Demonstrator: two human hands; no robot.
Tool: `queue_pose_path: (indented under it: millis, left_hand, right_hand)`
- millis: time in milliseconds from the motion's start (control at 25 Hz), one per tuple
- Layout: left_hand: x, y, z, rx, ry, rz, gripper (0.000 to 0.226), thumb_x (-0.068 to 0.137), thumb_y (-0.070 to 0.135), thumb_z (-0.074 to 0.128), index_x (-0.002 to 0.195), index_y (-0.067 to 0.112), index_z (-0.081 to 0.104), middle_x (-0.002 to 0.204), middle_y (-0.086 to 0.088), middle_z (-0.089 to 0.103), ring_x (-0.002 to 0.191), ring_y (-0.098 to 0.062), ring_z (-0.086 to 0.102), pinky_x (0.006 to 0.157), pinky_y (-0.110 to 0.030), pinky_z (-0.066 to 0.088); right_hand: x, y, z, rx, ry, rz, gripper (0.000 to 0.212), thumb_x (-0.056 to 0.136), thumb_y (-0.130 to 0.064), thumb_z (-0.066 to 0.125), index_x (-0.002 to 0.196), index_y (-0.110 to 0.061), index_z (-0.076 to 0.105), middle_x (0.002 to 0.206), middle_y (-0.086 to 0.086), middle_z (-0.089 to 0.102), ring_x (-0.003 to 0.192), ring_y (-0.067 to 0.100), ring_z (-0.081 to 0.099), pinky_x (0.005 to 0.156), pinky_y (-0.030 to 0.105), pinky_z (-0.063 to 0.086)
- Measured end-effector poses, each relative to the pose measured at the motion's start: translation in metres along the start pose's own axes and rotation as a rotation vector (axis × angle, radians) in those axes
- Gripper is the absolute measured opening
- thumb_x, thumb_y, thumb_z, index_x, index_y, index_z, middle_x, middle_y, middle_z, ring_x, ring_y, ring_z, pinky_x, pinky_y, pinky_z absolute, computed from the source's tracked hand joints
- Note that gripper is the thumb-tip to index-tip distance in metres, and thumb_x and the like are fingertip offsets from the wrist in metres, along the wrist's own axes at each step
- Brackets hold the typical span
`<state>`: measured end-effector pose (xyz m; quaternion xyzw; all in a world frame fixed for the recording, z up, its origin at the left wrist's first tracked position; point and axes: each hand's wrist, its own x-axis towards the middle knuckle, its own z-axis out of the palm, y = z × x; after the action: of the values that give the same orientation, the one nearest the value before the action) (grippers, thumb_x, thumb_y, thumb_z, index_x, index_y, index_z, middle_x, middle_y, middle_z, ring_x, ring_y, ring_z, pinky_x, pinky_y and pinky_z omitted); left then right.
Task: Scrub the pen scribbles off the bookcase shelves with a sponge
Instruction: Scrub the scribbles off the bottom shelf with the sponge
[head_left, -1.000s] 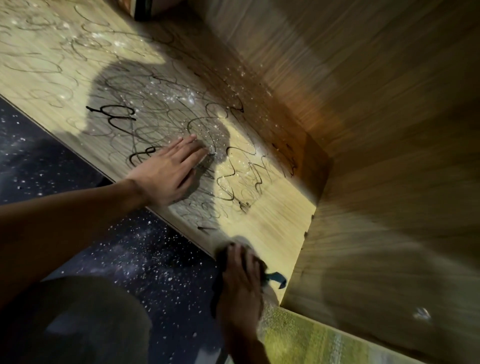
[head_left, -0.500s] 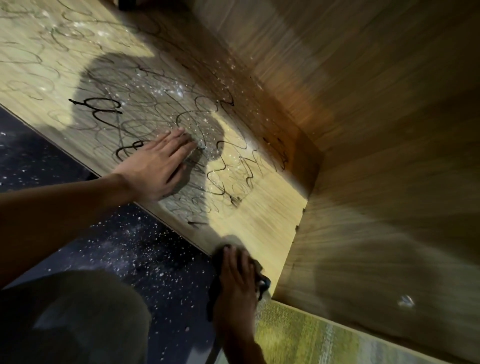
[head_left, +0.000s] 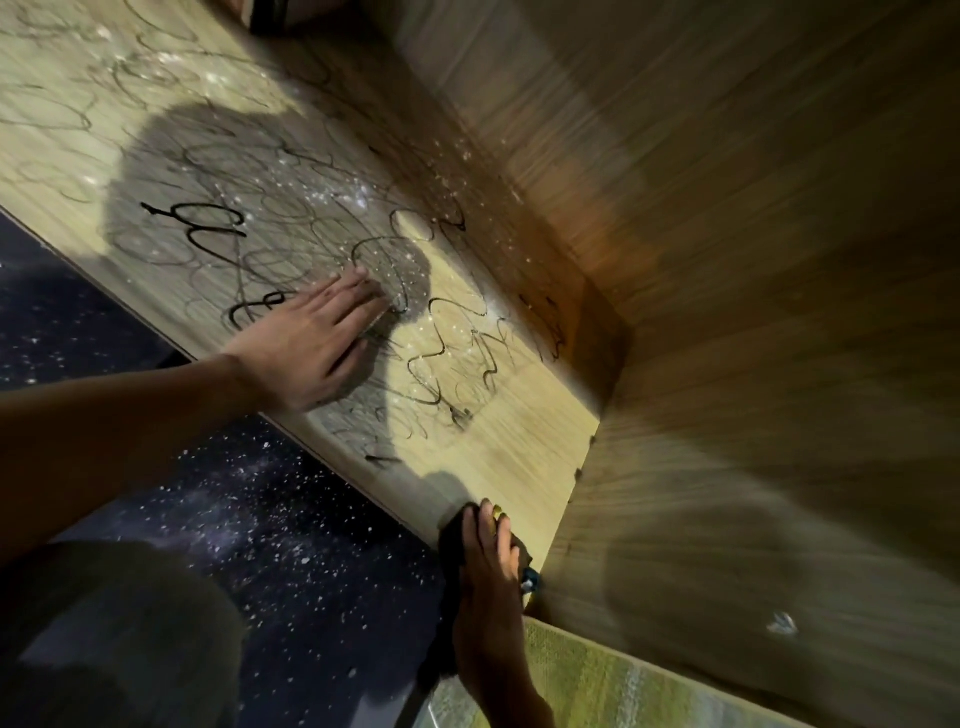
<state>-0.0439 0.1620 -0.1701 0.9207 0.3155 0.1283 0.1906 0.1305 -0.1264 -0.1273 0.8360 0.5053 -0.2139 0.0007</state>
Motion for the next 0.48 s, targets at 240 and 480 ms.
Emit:
queue_pose_path:
  millis: [240,480]
  left_hand:
    - [0.005,0.003,0.0,-0.001,0.021,0.001,0.071,0.096,0.05,0.003,0.152,0.009,0.019,0.158,-0.016,0.021,0.149,-0.023,0.003,0.122,-0.044,0.009]
    - [0.005,0.002,0.0,-0.007,0.057,-0.009,0.071,0.097,0.047,0.006,0.149,0.004,0.024,0.156,-0.02,0.025,0.149,-0.024,0.005,0.122,-0.043,0.009]
  right_hand:
    - [0.02,-0.039,0.018,-0.039,0.128,-0.178,0.067,0.089,-0.019,0.029,0.153,-0.018,0.008,0.16,0.0,-0.004,0.145,0.013,-0.014,0.116,0.028,-0.007]
    - [-0.005,0.008,0.01,0.125,0.169,0.037,0.061,0.097,-0.009,0.028,0.151,-0.029,0.009,0.157,-0.015,-0.007,0.146,0.006,-0.014,0.116,0.028,-0.007]
